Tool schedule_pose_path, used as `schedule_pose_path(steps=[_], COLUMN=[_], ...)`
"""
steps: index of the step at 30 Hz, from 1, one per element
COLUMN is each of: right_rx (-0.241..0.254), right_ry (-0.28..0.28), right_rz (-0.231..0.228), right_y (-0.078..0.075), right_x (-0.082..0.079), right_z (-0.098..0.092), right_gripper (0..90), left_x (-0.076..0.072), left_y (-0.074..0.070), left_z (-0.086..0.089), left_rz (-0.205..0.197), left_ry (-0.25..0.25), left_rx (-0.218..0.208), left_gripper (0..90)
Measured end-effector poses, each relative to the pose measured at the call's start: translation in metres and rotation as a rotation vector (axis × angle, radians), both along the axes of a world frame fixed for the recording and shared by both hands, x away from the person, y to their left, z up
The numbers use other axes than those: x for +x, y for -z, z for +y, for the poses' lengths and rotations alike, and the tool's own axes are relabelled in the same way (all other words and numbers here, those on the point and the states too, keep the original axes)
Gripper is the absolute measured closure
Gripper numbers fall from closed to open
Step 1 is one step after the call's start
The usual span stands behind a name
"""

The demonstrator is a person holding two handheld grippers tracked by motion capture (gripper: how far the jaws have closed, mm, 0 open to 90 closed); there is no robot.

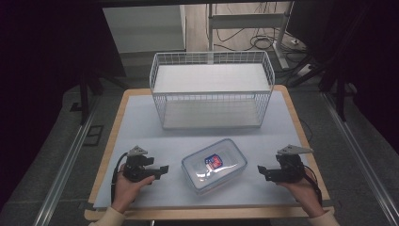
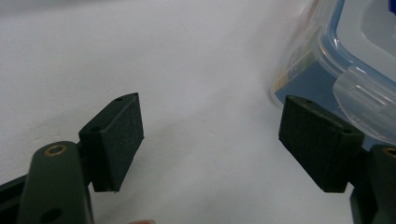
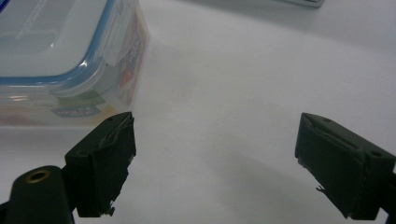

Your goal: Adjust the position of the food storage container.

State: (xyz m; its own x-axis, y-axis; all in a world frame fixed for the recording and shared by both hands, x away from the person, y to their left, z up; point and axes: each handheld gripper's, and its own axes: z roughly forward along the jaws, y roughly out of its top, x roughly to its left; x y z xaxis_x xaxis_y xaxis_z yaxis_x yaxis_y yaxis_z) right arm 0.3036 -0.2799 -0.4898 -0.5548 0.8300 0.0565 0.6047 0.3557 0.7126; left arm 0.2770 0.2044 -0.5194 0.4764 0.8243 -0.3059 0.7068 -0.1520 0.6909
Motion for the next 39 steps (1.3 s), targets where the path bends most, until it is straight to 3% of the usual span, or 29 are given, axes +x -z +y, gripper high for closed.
schedule_pose_path(steps=[6, 19, 31, 39], right_rx=[-0.026, -0.014, -0.01, -0.005], right_ry=[-0.02, -0.04, -0.043, -0.032], right_rz=[-0.003, 0.001, 0.0, -0.003], right_y=[0.003, 0.003, 0.002, 0.001], right_x=[-0.002, -0.003, -0.007, -0.01], right_z=[0.003, 0.006, 0.001, -0.003], right_gripper=[11.8, 11.9, 12.1, 13.4], left_x=[-0.001, -0.005, -0.002, -0.01], left_y=[-0.005, -0.016, -0.02, -0.046], left_z=[0.001, -0.001, -0.007, -0.026], left_rz=[-0.004, -0.031, -0.021, -0.065], left_ry=[-0.005, 0.006, 0.027, 0.108], left_rx=[0.003, -0.001, -0.016, -0.066], left_gripper=[22.1, 22.8, 22.8, 23.1])
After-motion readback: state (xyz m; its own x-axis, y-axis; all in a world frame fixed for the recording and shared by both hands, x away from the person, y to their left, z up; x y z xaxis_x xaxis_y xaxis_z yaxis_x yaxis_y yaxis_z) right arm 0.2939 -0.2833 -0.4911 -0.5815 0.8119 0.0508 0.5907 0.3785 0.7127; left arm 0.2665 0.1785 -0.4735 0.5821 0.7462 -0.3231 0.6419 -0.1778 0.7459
